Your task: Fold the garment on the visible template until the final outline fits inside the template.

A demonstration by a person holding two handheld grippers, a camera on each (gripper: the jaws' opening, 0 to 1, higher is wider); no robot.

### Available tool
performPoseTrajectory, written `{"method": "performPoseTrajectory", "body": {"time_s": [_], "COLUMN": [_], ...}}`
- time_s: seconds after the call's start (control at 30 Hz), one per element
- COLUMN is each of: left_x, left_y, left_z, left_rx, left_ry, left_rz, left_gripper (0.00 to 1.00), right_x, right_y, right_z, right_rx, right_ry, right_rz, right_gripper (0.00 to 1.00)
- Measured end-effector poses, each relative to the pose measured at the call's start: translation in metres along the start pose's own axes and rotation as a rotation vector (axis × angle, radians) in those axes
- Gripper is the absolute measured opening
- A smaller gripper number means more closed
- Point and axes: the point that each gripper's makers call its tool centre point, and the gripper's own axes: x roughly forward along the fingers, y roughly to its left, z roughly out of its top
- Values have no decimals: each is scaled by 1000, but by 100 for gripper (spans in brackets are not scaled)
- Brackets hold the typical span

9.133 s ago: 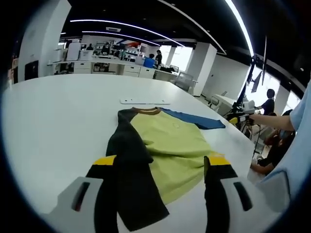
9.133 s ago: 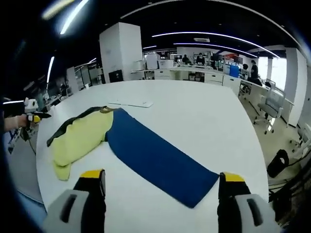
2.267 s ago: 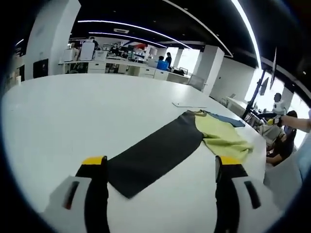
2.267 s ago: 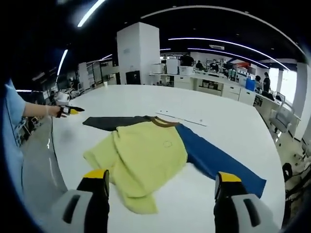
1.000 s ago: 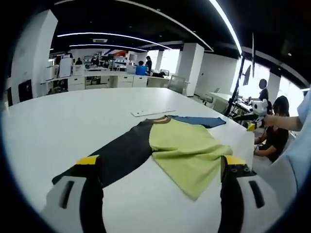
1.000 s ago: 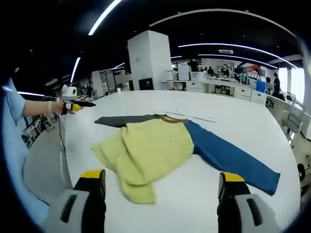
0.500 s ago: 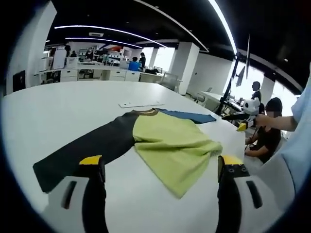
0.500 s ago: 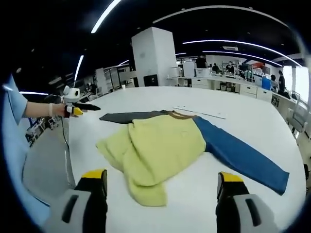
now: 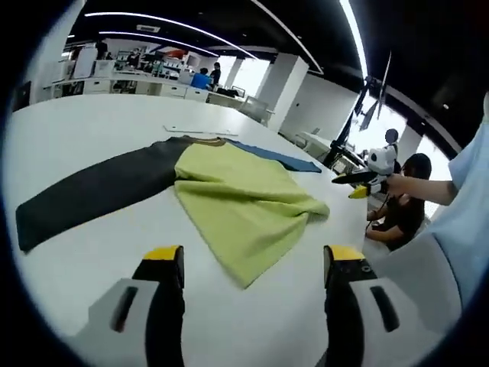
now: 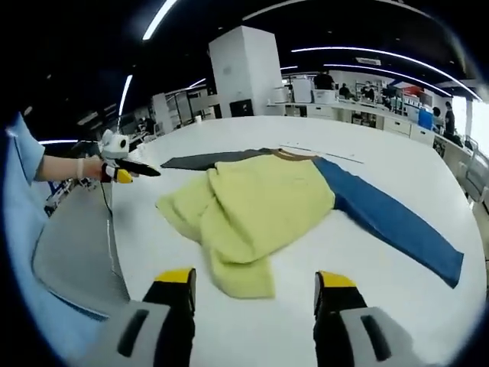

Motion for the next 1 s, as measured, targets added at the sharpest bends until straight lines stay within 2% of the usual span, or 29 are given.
{"method": "performPoseTrajectory", "body": {"time_s": [0.13, 0.23, 0.3, 0.37, 0.5, 0.67, 0.8, 1.0], "left_x": [4, 8, 10, 13, 23, 24, 25, 27], "left_y": [-2, 7, 9, 6, 12, 19, 18, 25], "left_z": [-16, -20, -21, -21, -30, -39, -40, -42], "left_rx": [1, -22, -37, -55, -106, -118, -181, -265], "left_ry": [36, 41, 44, 29, 58, 95, 83, 55], "left_rz": [17, 74, 95, 88, 105, 133, 112, 136], "left_gripper": [62, 55, 44, 35, 36, 29, 21, 9], "right_x": [3, 4, 4, 2, -3, -8, -8, -4], "right_y": [3, 4, 3, 1, -2, -5, -5, -3], "right_z": [-4, -5, -6, -5, -2, -2, -6, -15], "right_rx": [13, 12, 8, 12, 26, 29, 42, 45], "right_ry": [1, 5, 5, 2, -15, -22, -17, 17], "right_rz": [14, 19, 20, 18, 12, 1, 0, 7], "right_gripper": [58, 59, 59, 59, 59, 59, 59, 57]}}
